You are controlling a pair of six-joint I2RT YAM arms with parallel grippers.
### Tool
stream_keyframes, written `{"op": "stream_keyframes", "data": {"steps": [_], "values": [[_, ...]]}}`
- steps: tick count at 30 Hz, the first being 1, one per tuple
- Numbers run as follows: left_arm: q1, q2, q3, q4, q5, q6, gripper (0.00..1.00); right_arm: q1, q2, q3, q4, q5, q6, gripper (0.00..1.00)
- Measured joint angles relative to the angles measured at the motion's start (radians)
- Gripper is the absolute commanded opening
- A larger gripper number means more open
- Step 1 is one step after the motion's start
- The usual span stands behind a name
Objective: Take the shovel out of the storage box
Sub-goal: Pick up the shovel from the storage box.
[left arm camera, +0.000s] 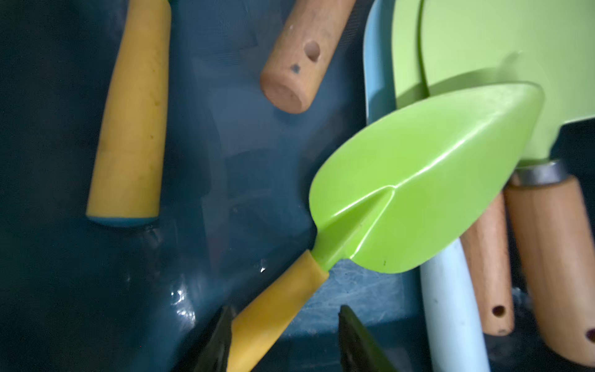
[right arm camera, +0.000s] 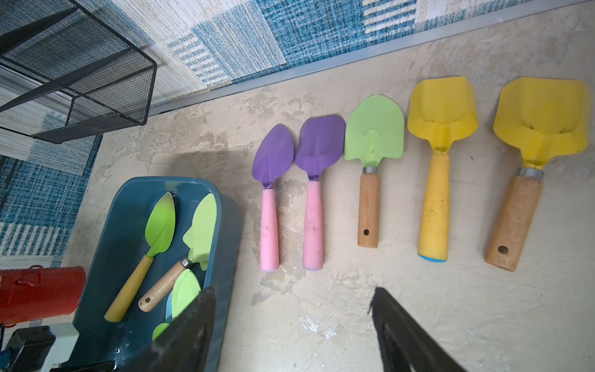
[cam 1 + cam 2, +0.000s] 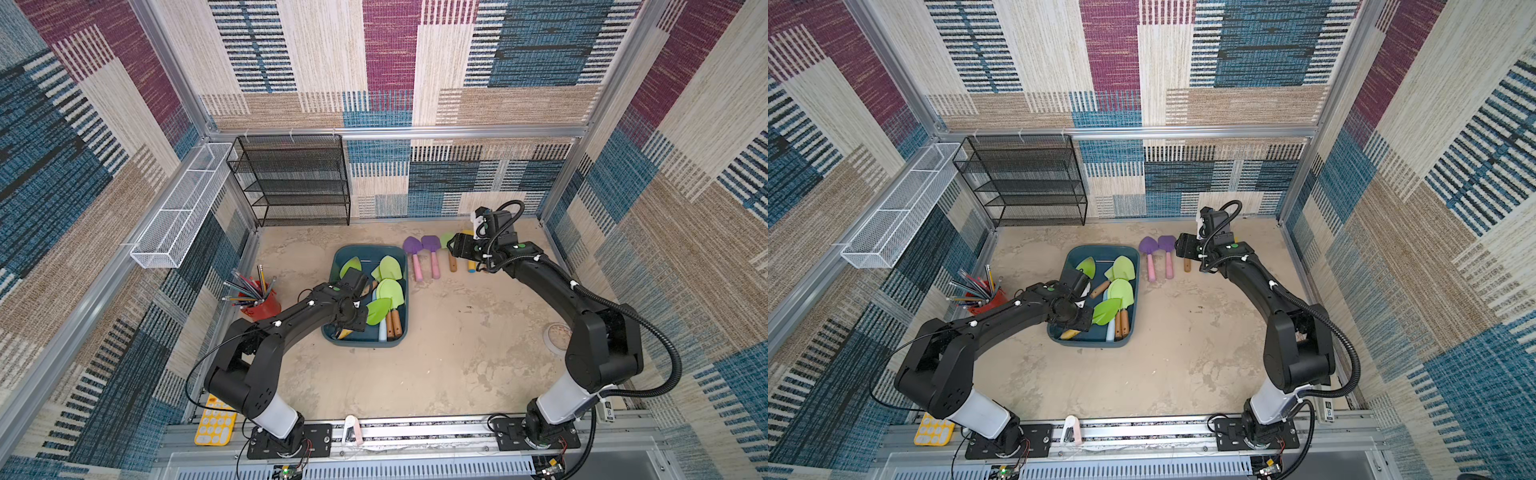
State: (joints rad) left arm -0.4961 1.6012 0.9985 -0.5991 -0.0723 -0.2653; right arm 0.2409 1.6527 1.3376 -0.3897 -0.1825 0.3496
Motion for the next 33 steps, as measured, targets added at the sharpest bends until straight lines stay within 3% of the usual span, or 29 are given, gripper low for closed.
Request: {"op": "stream_keyframes", "data": {"steps": [11, 17, 24, 33], "values": [[-0.008, 0.089, 0.040, -0.032, 0.000, 0.010, 0.57, 0.000, -0.004, -0.005, 0.003, 0.010, 0.000, 0.78], [-0.008, 0.139, 0.076, -0.045, -0.004, 0.010, 0.46, 0.000, -0.007, -0.005, 0.003, 0.010, 0.000, 0.78], [-0.008, 0.192, 0.122, -0.032, -0.003, 0.010, 0.26, 0.000, -0.007, -0.005, 0.003, 0.010, 0.000, 0.78], [-0.008, 0.243, 0.194, -0.069, 0.011, -0.014, 0.24, 0.000, -0.010, -0.011, 0.006, 0.010, 0.000, 0.78]]}}
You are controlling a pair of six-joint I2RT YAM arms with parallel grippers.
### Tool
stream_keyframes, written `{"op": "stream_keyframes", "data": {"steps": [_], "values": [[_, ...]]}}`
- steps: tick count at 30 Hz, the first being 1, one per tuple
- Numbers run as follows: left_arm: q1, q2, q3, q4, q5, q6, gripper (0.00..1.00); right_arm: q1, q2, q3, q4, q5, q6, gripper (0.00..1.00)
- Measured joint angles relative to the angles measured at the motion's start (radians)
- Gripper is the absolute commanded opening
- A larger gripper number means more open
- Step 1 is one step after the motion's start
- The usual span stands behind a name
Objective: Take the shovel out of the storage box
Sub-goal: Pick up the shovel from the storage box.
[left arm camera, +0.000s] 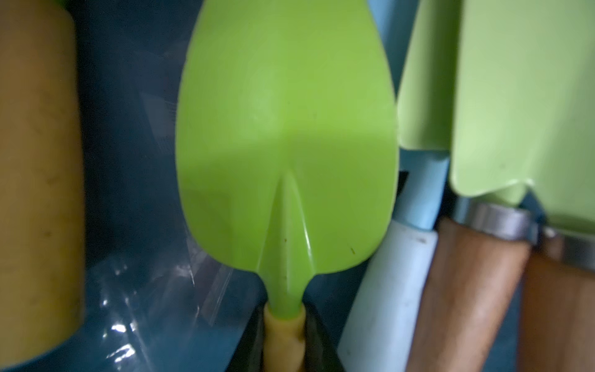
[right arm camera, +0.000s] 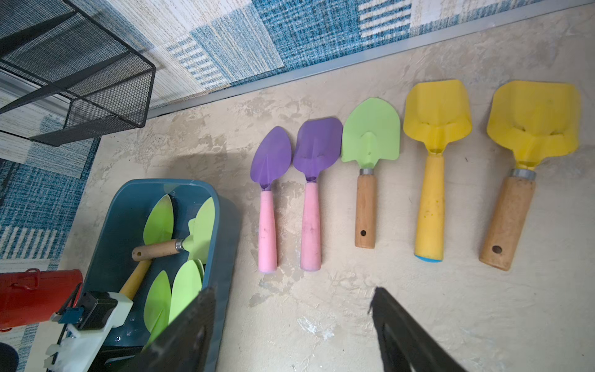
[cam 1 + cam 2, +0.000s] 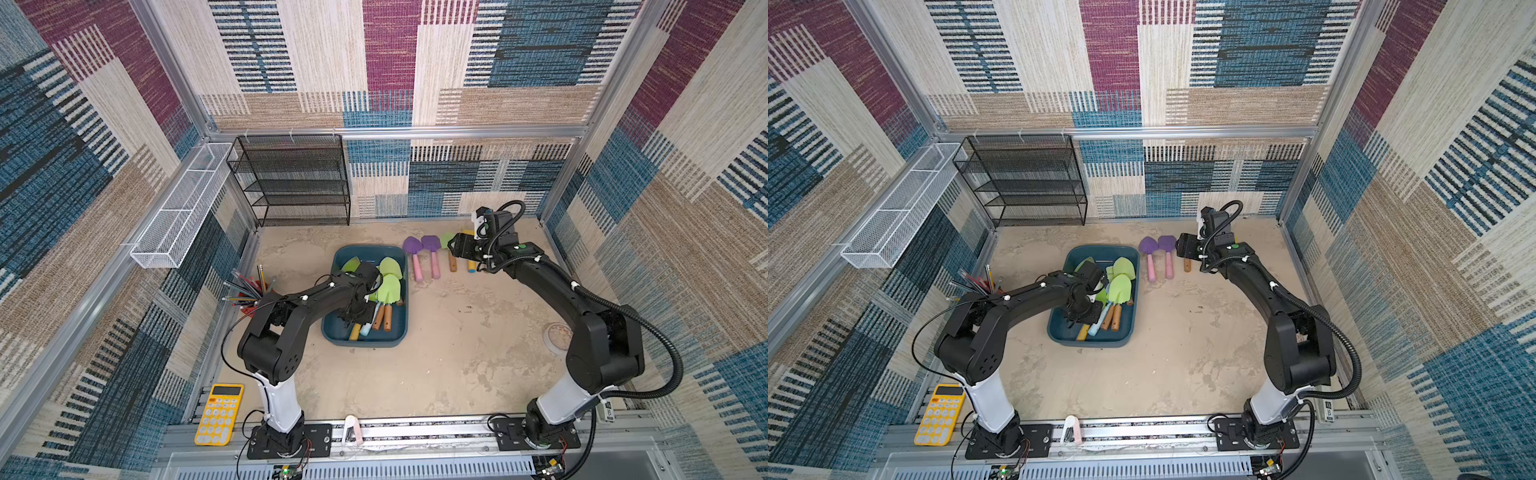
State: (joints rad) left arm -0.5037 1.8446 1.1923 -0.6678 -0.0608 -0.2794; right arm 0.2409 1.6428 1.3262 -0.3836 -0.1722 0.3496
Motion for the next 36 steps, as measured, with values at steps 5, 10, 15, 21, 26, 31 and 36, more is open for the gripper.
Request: {"op": "stream_keyframes", "data": {"steps": [5, 10, 15, 21, 26, 31, 36], "values": [[0.000, -0.005, 0.004, -0.009, 0.008, -0.013, 0.36, 0.000, -0.006, -0.016, 0.002, 0.000, 0.000, 0.78], [0.000, -0.056, -0.034, -0.038, -0.008, -0.023, 0.39, 0.000, -0.012, -0.032, 0.005, 0.000, 0.000, 0.78], [-0.001, -0.079, -0.069, -0.060, -0.011, -0.031, 0.39, 0.000, -0.012, -0.033, 0.015, 0.000, 0.000, 0.78], [-0.004, -0.087, -0.102, -0.077, -0.011, -0.034, 0.39, 0.000, -0.013, -0.033, 0.027, -0.001, 0.001, 0.78], [-0.005, -0.077, -0.104, -0.075, 0.001, -0.036, 0.32, 0.000, -0.014, -0.036, 0.035, -0.002, 0.002, 0.78], [-0.005, -0.061, -0.087, -0.084, 0.014, -0.039, 0.13, 0.000, -0.019, -0.038, 0.038, -0.003, 0.008, 0.78], [-0.005, -0.069, -0.087, -0.087, 0.015, -0.036, 0.02, 0.000, -0.031, -0.041, 0.039, -0.003, 0.008, 0.78]]}}
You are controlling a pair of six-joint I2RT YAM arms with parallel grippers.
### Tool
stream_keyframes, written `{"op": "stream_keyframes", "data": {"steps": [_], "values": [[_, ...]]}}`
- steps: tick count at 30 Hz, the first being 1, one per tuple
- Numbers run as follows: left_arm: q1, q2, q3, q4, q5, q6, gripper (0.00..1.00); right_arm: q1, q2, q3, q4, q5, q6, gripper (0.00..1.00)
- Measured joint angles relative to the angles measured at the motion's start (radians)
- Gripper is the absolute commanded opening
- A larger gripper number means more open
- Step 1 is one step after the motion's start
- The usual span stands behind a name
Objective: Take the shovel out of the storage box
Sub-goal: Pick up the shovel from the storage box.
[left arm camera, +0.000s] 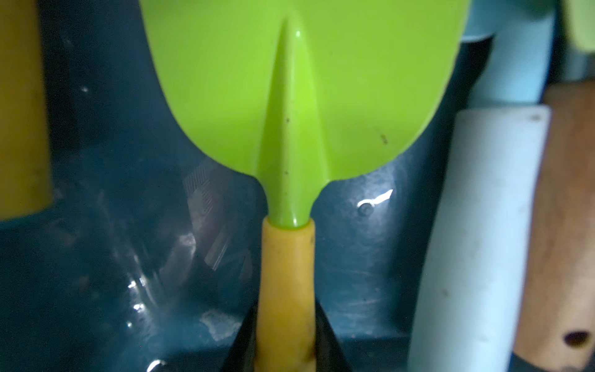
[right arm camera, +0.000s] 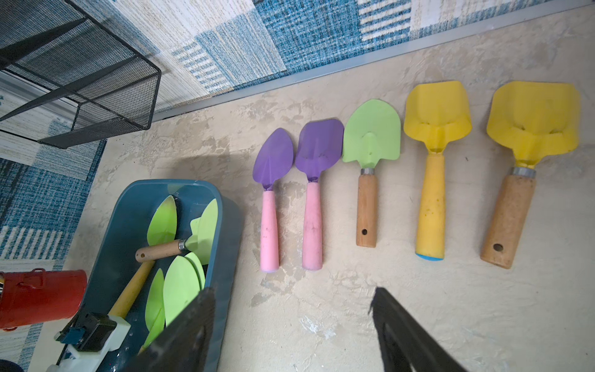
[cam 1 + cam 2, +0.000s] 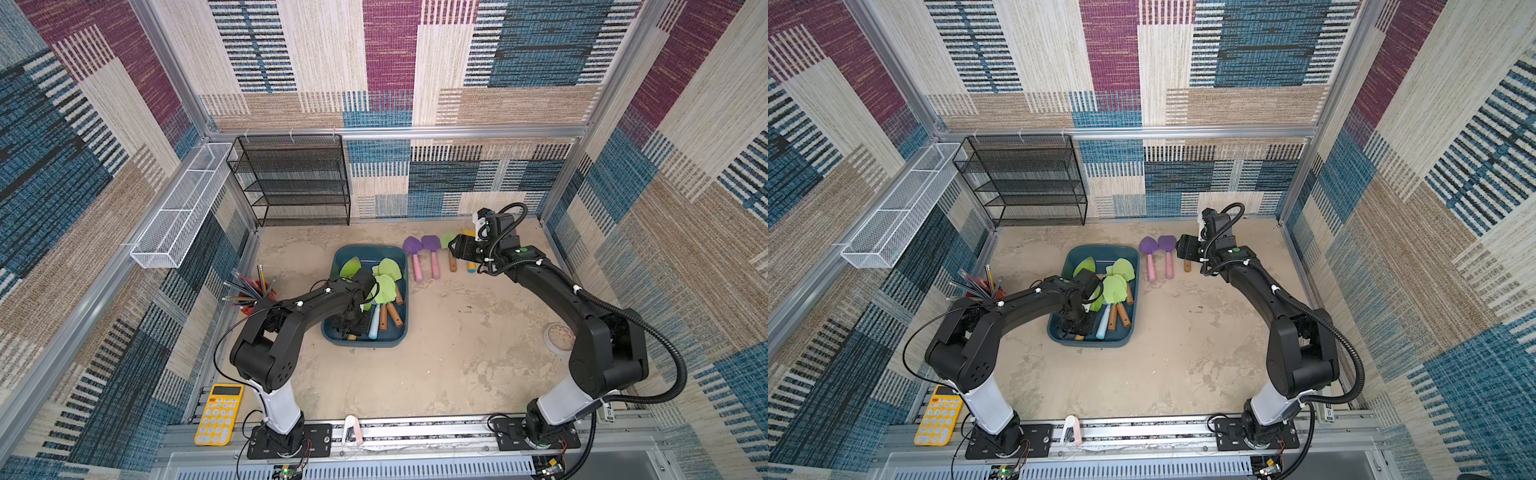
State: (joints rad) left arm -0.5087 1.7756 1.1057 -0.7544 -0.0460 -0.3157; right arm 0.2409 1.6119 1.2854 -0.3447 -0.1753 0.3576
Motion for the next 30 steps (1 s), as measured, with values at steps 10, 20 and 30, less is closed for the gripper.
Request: {"op": "stream_keyframes", "data": {"steps": [10, 20, 30], "values": [[0.000, -0.121, -0.023, -0.024, 0.021, -0.004, 0.00, 0.000, -0.007, 0.000, 0.001, 0.000, 0.000, 0.78], [0.001, -0.177, 0.027, -0.056, 0.026, -0.005, 0.00, 0.000, -0.032, -0.007, 0.010, -0.013, 0.007, 0.78], [0.033, -0.177, 0.100, -0.010, 0.106, -0.026, 0.00, 0.000, -0.085, -0.098, 0.057, -0.114, 0.035, 0.78]]}}
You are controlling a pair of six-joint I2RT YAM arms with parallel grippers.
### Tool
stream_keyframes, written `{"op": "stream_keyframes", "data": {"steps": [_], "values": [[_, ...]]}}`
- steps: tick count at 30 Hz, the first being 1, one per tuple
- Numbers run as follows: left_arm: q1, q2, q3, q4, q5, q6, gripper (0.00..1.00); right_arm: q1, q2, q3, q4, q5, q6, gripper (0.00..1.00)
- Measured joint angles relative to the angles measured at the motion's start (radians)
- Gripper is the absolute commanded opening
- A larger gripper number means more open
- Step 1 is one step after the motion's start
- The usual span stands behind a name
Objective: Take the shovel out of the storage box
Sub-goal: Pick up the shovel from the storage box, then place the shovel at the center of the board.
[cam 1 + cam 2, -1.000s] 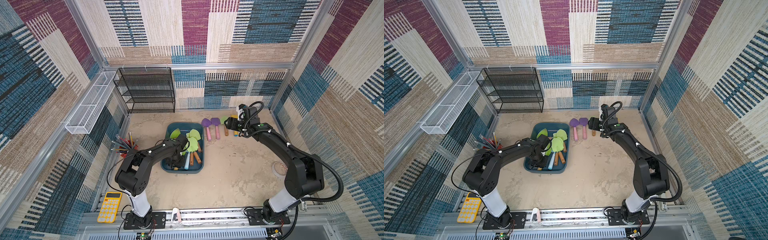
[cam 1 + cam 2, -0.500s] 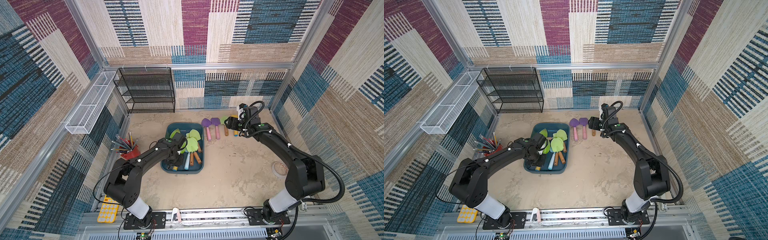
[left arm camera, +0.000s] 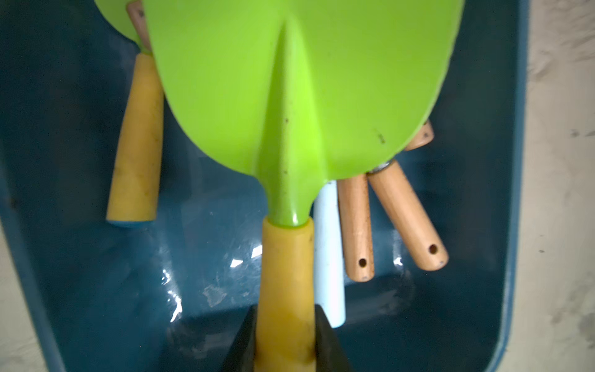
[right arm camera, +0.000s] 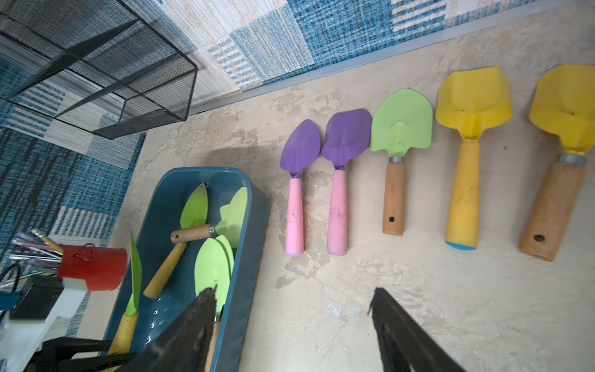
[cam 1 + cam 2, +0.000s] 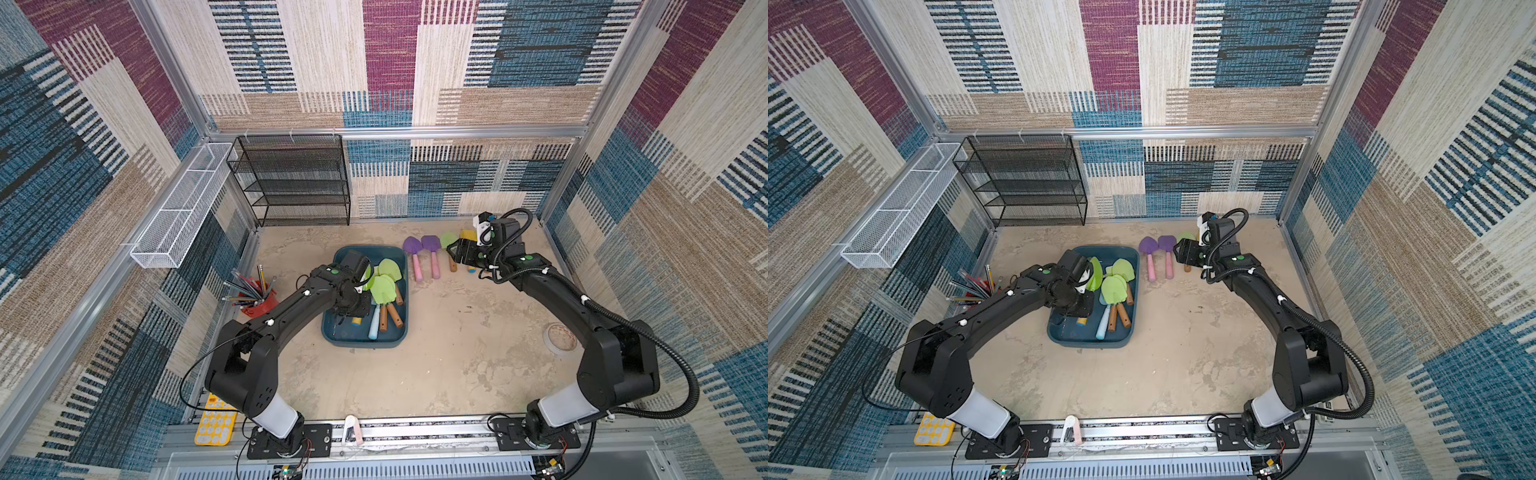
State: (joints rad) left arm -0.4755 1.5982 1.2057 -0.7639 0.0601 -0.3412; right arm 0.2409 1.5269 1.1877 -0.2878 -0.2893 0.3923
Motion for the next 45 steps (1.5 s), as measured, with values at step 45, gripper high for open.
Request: {"op": "stream_keyframes", "data": {"steps": [45], "values": [[0.183, 0.021, -0.392, 1.254, 0.938, -0.759, 0.00, 0.242, 0.235, -0.110, 0.695, -0.634, 0.441, 0.75]]}}
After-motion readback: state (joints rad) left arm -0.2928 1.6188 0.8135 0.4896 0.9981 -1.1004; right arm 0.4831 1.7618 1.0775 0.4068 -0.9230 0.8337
